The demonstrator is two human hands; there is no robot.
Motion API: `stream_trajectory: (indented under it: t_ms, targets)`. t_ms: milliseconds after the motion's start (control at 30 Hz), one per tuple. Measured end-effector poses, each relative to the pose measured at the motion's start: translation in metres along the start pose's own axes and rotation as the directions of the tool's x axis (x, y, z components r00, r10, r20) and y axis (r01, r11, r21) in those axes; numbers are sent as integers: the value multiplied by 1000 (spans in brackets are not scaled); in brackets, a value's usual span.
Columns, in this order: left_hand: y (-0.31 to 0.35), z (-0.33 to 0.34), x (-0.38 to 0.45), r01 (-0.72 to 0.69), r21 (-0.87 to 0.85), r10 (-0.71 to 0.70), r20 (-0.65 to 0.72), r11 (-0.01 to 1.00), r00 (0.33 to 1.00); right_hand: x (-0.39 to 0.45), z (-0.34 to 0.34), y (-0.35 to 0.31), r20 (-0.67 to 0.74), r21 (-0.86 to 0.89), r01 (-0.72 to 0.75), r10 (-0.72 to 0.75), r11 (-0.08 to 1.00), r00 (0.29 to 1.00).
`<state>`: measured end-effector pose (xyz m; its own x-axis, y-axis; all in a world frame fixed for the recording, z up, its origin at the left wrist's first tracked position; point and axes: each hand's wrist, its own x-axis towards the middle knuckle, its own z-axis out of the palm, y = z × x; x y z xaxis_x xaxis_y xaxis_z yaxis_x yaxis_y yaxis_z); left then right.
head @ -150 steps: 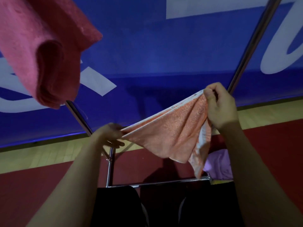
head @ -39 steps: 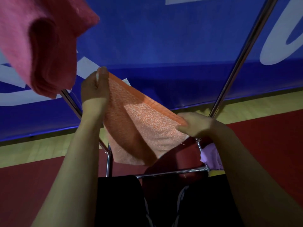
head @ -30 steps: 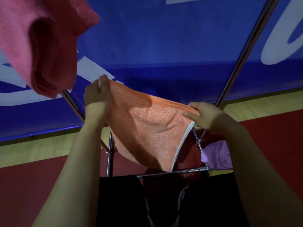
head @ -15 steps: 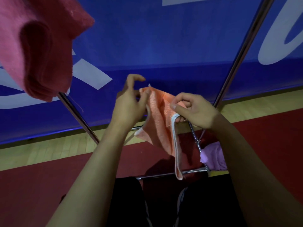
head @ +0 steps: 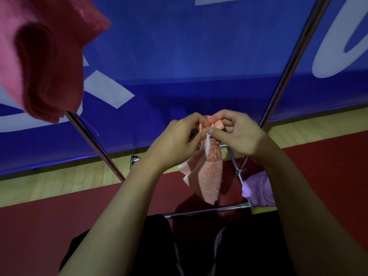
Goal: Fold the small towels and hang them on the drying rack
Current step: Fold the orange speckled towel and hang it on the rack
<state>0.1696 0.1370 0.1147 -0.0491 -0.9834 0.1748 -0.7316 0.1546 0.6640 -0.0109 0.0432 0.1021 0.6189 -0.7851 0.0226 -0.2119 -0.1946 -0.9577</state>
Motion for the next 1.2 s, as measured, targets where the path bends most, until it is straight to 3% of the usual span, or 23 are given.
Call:
stream_trajectory:
  t_ms: [267, 467, 700, 867, 1067, 1133, 1200]
  targets:
    - [0, 2, -2, 60, 1, -60, 64, 998, 996, -3, 0, 0, 40, -167, 65, -59, 984, 997]
    - [9, 6, -2, 68, -42, -70, -51, 997, 996, -4, 2, -9, 53, -96, 21, -16, 995, 998]
    - [6, 4, -1, 100, -196, -106, -18, 975, 994, -3, 3, -7, 11, 29, 24, -25, 999, 1000]
    - [6, 1, -2, 99, -202, -100, 7, 974, 995, -3, 6, -8, 24, 8, 18, -18, 1000, 1000]
    - [4, -12, 1, 115, -235, -138, -82, 965, 987, -4, -6, -6, -69, -22, 54, -55, 998, 996]
    - [2, -13, 0, 138, -253, -156, -55, 958, 986, -7, -9, -5, -21, -9, 52, -52, 999, 998]
    - [-2, -11, 0, 113, -156, -117, -13, 981, 993, -10, -10, -5, 75, -16, 22, -21, 1000, 997]
